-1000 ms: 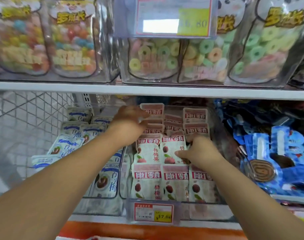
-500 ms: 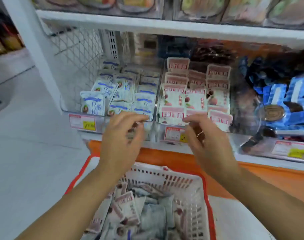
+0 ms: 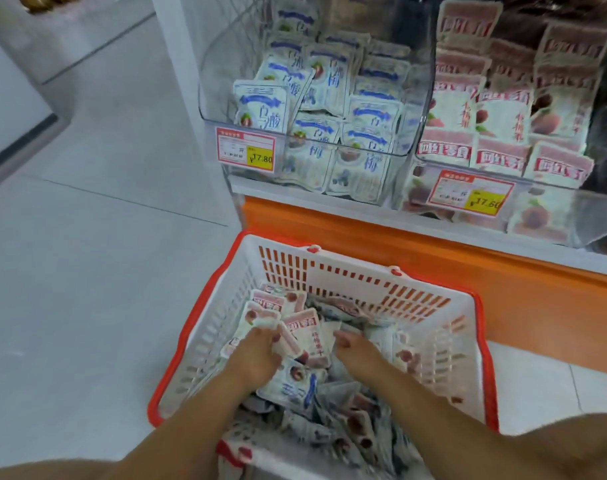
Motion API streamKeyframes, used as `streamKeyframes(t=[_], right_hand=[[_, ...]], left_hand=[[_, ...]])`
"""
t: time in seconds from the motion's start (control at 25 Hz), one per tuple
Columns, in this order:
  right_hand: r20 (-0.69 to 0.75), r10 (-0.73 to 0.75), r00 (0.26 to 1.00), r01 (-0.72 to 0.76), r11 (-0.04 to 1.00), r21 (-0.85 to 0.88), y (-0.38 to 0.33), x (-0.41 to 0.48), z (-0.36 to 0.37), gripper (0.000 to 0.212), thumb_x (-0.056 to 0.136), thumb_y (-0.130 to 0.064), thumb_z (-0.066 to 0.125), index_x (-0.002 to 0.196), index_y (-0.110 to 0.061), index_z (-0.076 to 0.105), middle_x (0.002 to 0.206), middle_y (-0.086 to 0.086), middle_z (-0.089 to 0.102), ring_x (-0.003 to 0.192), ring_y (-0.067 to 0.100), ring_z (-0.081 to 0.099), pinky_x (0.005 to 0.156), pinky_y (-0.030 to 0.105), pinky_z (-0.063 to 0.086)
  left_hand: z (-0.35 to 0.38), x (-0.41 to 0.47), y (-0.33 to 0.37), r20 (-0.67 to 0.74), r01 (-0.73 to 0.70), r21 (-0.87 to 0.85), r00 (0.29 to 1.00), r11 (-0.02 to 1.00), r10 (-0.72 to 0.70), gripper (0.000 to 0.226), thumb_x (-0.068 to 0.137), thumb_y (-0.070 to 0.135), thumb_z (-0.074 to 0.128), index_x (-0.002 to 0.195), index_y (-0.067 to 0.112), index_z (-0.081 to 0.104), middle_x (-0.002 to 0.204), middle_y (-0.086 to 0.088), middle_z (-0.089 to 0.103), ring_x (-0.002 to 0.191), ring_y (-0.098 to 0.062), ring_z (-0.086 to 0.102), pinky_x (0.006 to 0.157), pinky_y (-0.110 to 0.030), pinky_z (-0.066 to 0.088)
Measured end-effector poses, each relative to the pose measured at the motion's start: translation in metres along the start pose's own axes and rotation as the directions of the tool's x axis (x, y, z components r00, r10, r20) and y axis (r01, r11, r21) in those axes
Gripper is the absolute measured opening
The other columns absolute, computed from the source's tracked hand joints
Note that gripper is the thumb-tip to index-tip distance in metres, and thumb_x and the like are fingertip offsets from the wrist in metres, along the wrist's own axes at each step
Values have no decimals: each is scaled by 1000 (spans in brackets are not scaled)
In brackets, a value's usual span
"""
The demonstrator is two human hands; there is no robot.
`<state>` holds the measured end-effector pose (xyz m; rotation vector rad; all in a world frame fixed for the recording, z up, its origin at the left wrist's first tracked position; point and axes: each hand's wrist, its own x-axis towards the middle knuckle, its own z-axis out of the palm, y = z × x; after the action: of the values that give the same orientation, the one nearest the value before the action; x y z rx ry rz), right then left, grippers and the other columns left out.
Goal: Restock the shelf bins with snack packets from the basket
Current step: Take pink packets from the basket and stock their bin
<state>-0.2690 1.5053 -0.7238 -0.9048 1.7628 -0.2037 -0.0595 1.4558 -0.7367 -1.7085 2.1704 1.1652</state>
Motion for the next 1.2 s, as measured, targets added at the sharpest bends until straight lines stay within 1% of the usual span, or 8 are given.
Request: streamKeyframes(t=[0.08,0.28,0.44,0.56,0.68,0.84,1.0,1.2], right_hand=[[-1,59,998,-59,996,60,-14,13,11,55,102,-20,44,153,-16,24,152,8,38,107,18,56,72,24,44],[-129,153,980,-127,973,192,-20,34,42,49,91,-18,61,137,-8,47,134,11,56,104,26,65,88,37,56],[-116,159,980,-115,941,317,-19,26,42,19,90,-18,66,106,-7,65,101,2,69,68,9,65,58,15,54],[-227,140,964,-57,940,337,-22,18,28,10,91,-23,67,92,-14,68,95,0,69,68,9,63,56,21,51],[-273,41,961,80,905,418,-39,-5,5,14,92,-24,64,82,-15,64,87,2,69,74,15,64,65,30,53],[-211,-100,973,219,702,678,-43,-42,-21,16,94,-18,63,88,-3,63,81,12,71,70,24,69,67,43,53],[-205,-183,961,275,589,760,-35,-74,-52,16,94,-10,60,103,2,60,97,18,73,84,32,71,77,42,55],[-265,-242,933,357,547,757,-32,-108,-75,10,97,-4,52,102,0,61,98,17,74,83,28,73,63,33,57]], left_hand=[[-2,-4,5,-33,30,-32,999,999,-31,44,90,18,57,133,12,55,133,-8,52,120,-24,54,95,-23,41],[7,-7,5,-61,49,-46,997,998,-51,45,93,21,56,137,12,49,136,-9,47,123,-20,49,102,-18,30],[7,-9,10,-90,65,-128,993,990,-77,45,93,19,58,136,13,52,136,-4,50,123,-16,50,96,-13,32],[3,-17,19,-115,47,-327,989,944,-89,15,90,9,59,97,20,66,96,10,64,86,-4,60,72,-5,40],[-7,-21,30,-92,46,-574,989,817,-120,22,91,32,63,105,17,69,102,7,70,93,-16,66,86,-28,53],[-28,-26,61,109,112,-929,994,353,-27,21,93,20,63,111,11,69,104,-7,74,102,-23,69,88,-37,56],[-39,-38,96,70,43,-950,995,310,76,17,91,15,64,104,6,70,96,-11,74,89,-21,71,73,-30,56],[-49,-56,128,28,-15,-949,991,314,134,18,90,14,65,106,9,71,102,-11,75,93,-24,71,84,-36,57]])
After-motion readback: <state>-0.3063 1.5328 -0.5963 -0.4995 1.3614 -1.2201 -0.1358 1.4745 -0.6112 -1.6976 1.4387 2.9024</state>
